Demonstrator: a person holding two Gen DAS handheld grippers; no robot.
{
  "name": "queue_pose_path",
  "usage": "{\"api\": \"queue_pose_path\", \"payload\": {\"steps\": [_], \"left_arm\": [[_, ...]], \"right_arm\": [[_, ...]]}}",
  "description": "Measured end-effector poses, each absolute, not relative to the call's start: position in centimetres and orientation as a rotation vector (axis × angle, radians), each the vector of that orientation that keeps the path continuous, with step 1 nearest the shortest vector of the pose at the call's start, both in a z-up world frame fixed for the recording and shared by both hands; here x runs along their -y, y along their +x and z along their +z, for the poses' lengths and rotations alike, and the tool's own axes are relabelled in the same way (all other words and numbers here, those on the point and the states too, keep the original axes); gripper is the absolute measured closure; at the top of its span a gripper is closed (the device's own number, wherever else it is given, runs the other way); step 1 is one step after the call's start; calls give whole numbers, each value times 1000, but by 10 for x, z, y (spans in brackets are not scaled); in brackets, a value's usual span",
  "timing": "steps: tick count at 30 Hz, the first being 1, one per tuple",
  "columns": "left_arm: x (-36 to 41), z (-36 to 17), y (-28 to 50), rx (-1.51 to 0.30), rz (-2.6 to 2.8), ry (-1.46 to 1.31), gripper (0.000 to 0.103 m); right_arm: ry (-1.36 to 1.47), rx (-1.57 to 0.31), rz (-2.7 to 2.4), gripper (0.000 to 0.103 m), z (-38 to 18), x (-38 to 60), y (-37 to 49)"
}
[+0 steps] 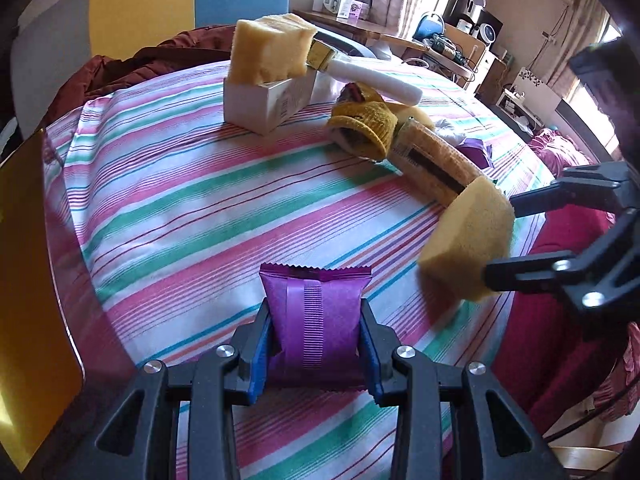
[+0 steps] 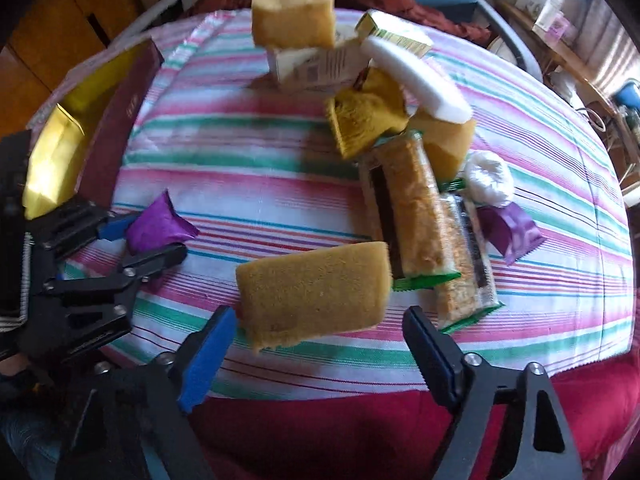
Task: Organize objects
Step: 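Carry the purple packet with the left gripper while the right gripper grasps a yellow sponge, then drop the purple packet and yellow sponge into the gold tray with both grippers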
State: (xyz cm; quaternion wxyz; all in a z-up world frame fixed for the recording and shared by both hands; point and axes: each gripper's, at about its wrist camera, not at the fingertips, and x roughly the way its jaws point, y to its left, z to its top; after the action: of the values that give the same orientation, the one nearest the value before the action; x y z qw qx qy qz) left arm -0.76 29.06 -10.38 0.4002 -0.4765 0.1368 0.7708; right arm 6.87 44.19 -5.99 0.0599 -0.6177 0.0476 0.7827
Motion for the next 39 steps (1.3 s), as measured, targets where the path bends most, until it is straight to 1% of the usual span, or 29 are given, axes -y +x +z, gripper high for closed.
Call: {"api": "queue_pose_path", "payload": {"steps": [1,2,7,13,17,21,25,29,32,33,34,35,36,37,39], "left_arm": [[-289,-104,-7,-345,1953,-1204,65],[-289,-104,-6,-346,1955,-1203,65],[-291,-102,-3,-335,1962,-1193,65],[-264,-66,5,-223,1998,-1118,65],[-221,-34,4,-124,2101,-1062,65],[-170,-11,-8,-27,2241,-1054,65],[-108,-4,-20,33,2427,-1075,65],[-57,-18,-33,59,2575,-1156,64],[-29,-33,-38,77,2640,-1231,64],[-25,-36,-39,79,2655,-1253,62],[-17,-42,-41,90,2673,-1282,62],[-12,-45,-41,107,2676,-1302,60],[-8,-49,-42,132,2655,-1328,56],[-6,-53,-43,149,2644,-1343,56],[2,-56,-43,172,2655,-1342,55]], "right_arm": [[-1884,-141,2364,30,-64,-440,67],[-1890,-143,2355,34,-67,-439,65],[-1808,-99,2398,42,-59,-436,70],[-1609,-171,2509,42,-20,-439,80],[-1512,-202,2628,42,4,-421,67],[-1465,-216,2765,42,18,-384,43],[-1485,-229,2875,42,20,-338,9],[-1559,-245,2943,42,12,-290,-27],[-1639,-250,2964,40,1,-250,-49],[-1666,-273,2974,39,-2,-238,-58],[-1688,-302,2990,35,-3,-229,-62],[-1714,-362,3015,34,-5,-217,-70],[-1724,-409,3030,30,-8,-211,-73],[-1728,-442,3031,21,-10,-204,-76],[-1719,-479,3026,12,-13,-195,-81]]}}
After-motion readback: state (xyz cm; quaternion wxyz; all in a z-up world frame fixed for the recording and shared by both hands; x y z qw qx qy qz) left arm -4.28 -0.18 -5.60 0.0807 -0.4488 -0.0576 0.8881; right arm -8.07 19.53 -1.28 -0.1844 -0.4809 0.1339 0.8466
